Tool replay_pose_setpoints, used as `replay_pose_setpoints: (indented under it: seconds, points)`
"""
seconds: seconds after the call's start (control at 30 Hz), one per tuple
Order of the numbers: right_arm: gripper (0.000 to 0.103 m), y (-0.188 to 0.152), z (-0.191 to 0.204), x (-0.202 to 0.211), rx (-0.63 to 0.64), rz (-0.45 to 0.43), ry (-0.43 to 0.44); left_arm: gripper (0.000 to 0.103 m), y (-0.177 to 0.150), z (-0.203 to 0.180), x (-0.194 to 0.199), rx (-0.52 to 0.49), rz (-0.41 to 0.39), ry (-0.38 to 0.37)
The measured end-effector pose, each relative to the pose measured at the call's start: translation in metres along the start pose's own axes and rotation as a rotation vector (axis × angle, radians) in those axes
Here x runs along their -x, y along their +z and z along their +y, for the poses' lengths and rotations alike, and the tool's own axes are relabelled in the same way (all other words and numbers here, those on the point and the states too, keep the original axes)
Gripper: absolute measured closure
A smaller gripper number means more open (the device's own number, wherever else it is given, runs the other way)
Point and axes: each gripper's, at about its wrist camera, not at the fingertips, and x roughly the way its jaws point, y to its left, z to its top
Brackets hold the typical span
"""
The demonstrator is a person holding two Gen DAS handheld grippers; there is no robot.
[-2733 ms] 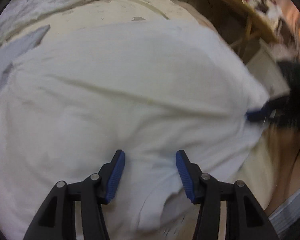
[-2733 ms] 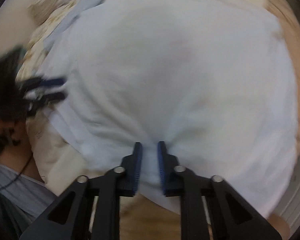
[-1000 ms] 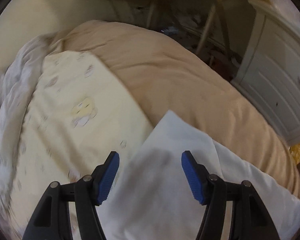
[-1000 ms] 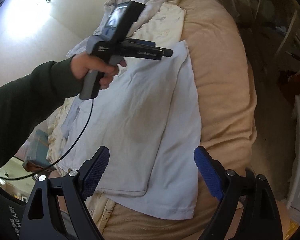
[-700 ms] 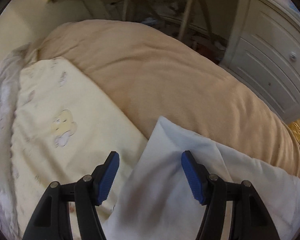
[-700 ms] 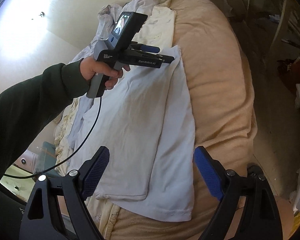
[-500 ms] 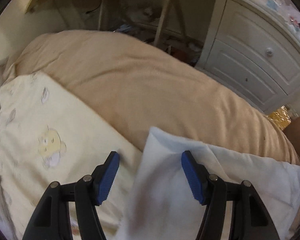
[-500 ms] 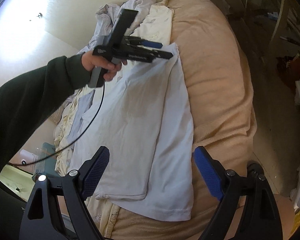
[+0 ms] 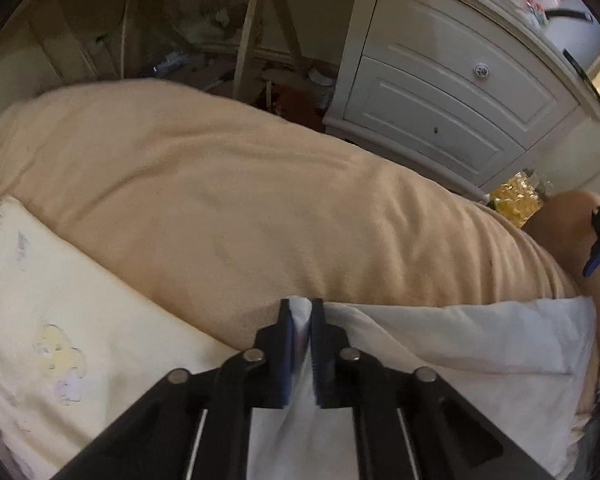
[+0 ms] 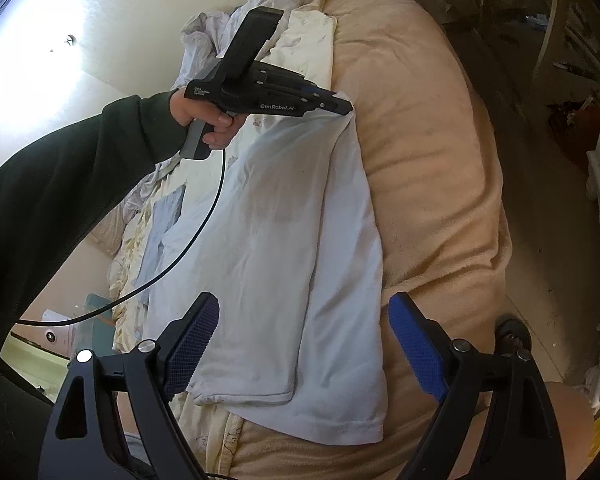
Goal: Fold clothes
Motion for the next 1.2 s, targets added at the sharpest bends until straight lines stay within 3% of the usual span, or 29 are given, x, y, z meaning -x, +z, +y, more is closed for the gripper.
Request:
replay_pose_setpoints:
  seconds: [0.17,0.3,0.47,0.53,0.6,0.63,0.7,0.77,0.93,1.2]
  points:
    - [0.013,0.001,-0.01,0.004,-0.041,0.014,-0.017,0.098,-0.007,-0.003,0.032,0.044,-0.101,0.04]
    - [0.013,0.001,-0.017,-0.004,0.008,0.161,-0.087,0.098,-0.016,-0.003,0.059,0.062,-0.165,0.057]
    - [0.015,-0.005,-0.02,-0.025,0.028,0.272,-0.058,0.098,-0.035,-0.003,0.082,0.099,-0.203,0.069]
    - [0.024,-0.009,-0.021,-0.034,0.033,0.318,-0.081,0.098,-0.037,0.0,0.087,0.101,-0.198,0.08]
    - [0.052,-0.013,-0.022,-0.037,0.034,0.348,-0.096,0.098,-0.039,0.001,0.089,0.106,-0.198,0.088]
    - [0.058,-0.015,-0.023,-0.039,0.031,0.363,-0.111,0.098,-0.04,0.001,0.09,0.109,-0.199,0.092]
    - [0.083,-0.017,-0.022,-0.038,0.029,0.367,-0.103,0.098,-0.04,0.004,0.093,0.12,-0.206,0.096]
    - [0.097,-0.018,-0.016,-0.033,0.041,0.356,-0.079,0.098,-0.039,0.004,0.093,0.13,-0.206,0.102]
    - [0.1,-0.02,0.003,-0.013,0.032,0.263,0.011,0.098,-0.038,0.0,0.099,0.144,-0.197,0.143]
    - [0.1,-0.013,0.077,-0.003,0.166,0.185,0.045,0.098,-0.071,-0.005,0.15,0.207,-0.225,0.255]
